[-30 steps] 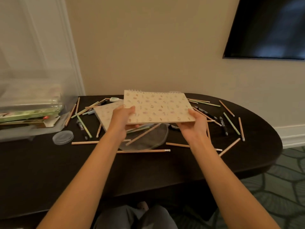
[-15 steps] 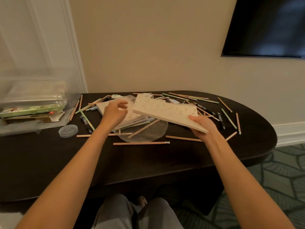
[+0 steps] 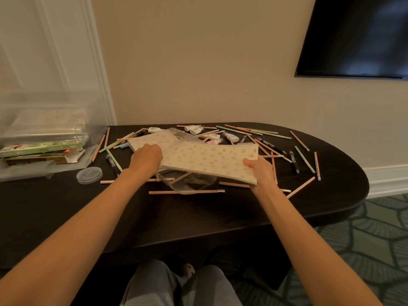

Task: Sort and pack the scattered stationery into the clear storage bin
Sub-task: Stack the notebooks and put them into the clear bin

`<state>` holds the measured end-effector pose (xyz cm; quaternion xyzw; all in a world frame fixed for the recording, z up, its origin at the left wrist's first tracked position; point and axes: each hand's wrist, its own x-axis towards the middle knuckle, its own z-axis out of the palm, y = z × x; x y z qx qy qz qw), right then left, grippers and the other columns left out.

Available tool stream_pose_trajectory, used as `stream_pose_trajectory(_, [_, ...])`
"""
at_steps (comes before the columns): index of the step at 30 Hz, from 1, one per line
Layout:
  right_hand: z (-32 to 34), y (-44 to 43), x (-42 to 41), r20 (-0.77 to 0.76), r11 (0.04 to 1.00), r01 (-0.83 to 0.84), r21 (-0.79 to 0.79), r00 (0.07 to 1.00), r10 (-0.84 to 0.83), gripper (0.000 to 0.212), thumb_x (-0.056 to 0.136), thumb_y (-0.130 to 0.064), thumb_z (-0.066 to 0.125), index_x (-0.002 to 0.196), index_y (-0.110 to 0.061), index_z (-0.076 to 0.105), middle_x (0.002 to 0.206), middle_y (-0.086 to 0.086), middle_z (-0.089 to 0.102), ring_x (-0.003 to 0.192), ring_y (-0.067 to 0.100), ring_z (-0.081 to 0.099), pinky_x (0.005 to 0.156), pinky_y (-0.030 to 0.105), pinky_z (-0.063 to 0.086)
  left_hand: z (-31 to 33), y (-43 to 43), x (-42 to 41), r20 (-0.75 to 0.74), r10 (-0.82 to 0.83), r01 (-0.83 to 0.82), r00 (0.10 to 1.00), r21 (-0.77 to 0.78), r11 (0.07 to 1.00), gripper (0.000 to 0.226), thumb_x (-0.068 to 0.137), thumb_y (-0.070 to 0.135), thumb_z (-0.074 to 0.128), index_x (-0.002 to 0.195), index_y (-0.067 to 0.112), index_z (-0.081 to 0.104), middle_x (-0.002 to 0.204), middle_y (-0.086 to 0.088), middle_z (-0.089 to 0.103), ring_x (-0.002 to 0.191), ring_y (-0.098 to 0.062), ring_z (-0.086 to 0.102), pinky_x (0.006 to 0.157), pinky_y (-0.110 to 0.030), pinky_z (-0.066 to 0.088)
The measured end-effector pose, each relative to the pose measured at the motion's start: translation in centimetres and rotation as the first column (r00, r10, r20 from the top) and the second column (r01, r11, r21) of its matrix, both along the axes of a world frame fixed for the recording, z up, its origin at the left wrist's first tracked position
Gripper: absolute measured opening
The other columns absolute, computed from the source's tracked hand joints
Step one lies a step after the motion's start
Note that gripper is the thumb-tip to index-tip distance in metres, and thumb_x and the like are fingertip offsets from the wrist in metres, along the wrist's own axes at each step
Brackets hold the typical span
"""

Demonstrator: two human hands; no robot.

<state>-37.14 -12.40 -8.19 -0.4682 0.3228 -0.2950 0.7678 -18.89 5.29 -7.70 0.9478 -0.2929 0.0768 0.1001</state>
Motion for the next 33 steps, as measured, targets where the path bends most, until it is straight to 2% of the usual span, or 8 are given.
stream_pose_trajectory(5, [-1.5,2.1,0.9,0.060,0.994,0.108,-0.034,0.993,-0.106,0.029,0.094,0.002,0.045,0.103,-0.025,0.054,0.109,0.002,0.059,0.097,0.022,0.062,0.085,0.045,0.054,1.1,0.3,-1.0,0.025,0.045,-0.049,0.999,0.193,0.980,0.019,0.095,0.014,0.048,0.112,0.006,0.054,0.108,-0.012,0.056,0.100,-0.027,0.056,0.082,-0.035,0.047])
stream_pose_trajectory(11, [-2.5,5.4,3.5,0.068,0.980,0.196,-0.035,0.979,-0.194,0.046,0.096,-0.006,0.045,0.139,-0.022,0.037,0.129,0.003,0.053,0.107,0.022,0.059,0.087,0.045,0.054,1.2,0.0,-1.9,0.123,-0.006,-0.027,0.992,0.266,0.964,0.022,0.095,0.010,0.047,0.116,0.006,0.052,0.112,-0.012,0.054,0.103,-0.027,0.055,0.076,-0.032,0.044])
stream_pose_trajectory(16, [-3.0,9.0,6.8,0.031,0.994,-0.003,-0.105,0.999,0.006,0.054,0.097,-0.006,0.042,0.143,-0.022,0.020,0.133,0.001,0.045,0.117,0.021,0.051,0.096,0.041,0.048,1.0,0.1,-1.8,0.084,-0.039,0.016,0.996,0.266,0.964,0.021,0.098,0.012,0.040,0.114,0.006,0.053,0.103,-0.011,0.052,0.094,-0.023,0.055,0.076,-0.030,0.043])
stream_pose_trajectory(18, [-3.0,9.3,8.1,0.015,0.994,-0.098,-0.045,0.995,0.098,0.056,0.097,-0.006,0.039,0.146,-0.021,0.017,0.139,0.003,0.043,0.122,0.023,0.049,0.097,0.042,0.047,0.8,0.4,-1.5,0.039,-0.037,0.026,0.999,0.265,0.964,0.022,0.099,0.013,0.038,0.113,0.006,0.054,0.097,-0.010,0.049,0.088,-0.022,0.051,0.076,-0.030,0.042])
stream_pose_trajectory(22, [-2.3,7.8,8.3,0.025,0.969,-0.187,0.163,0.982,0.185,0.048,0.096,-0.002,0.037,0.143,-0.010,0.031,0.128,0.015,0.056,0.112,0.030,0.058,0.080,0.038,0.052,0.8,0.9,-0.8,0.007,-0.042,0.040,0.999,0.146,0.988,0.019,0.097,0.018,0.041,0.101,0.007,0.057,0.093,-0.009,0.053,0.080,-0.020,0.050,0.071,-0.030,0.041])
stream_pose_trajectory(24, [-2.1,7.3,8.0,0.014,0.947,-0.256,0.192,0.966,0.259,0.048,0.095,0.000,0.039,0.142,-0.005,0.032,0.124,0.020,0.058,0.110,0.034,0.059,0.081,0.040,0.051,0.9,0.6,-0.6,0.012,-0.053,0.052,0.998,0.118,0.992,0.018,0.097,0.021,0.042,0.101,0.009,0.056,0.099,-0.010,0.056,0.084,-0.021,0.053,0.071,-0.030,0.041])
stream_pose_trajectory(28, [-1.5,7.1,8.6,0.020,0.937,-0.327,0.123,0.945,0.327,0.055,0.094,0.006,0.040,0.145,-0.009,0.028,0.132,0.017,0.052,0.107,0.031,0.061,0.074,0.037,0.055,0.9,-2.0,0.2,0.035,-0.126,0.123,0.991,0.081,0.989,0.038,0.100,0.018,0.035,0.137,0.011,0.038,0.131,-0.011,0.050,0.116,-0.025,0.050,0.091,-0.035,0.042])
stream_pose_trajectory(33, [-1.7,6.6,10.1,0.099,0.916,-0.386,0.105,0.921,0.377,0.056,0.094,0.008,0.039,0.144,-0.016,0.029,0.135,0.015,0.050,0.111,0.034,0.059,0.083,0.042,0.053,1.7,-4.6,0.9,0.175,-0.220,0.225,0.959,-0.004,0.974,0.030,0.101,0.018,0.036,0.124,0.009,0.054,0.119,-0.012,0.058,0.106,-0.025,0.056,0.087,-0.033,0.044])
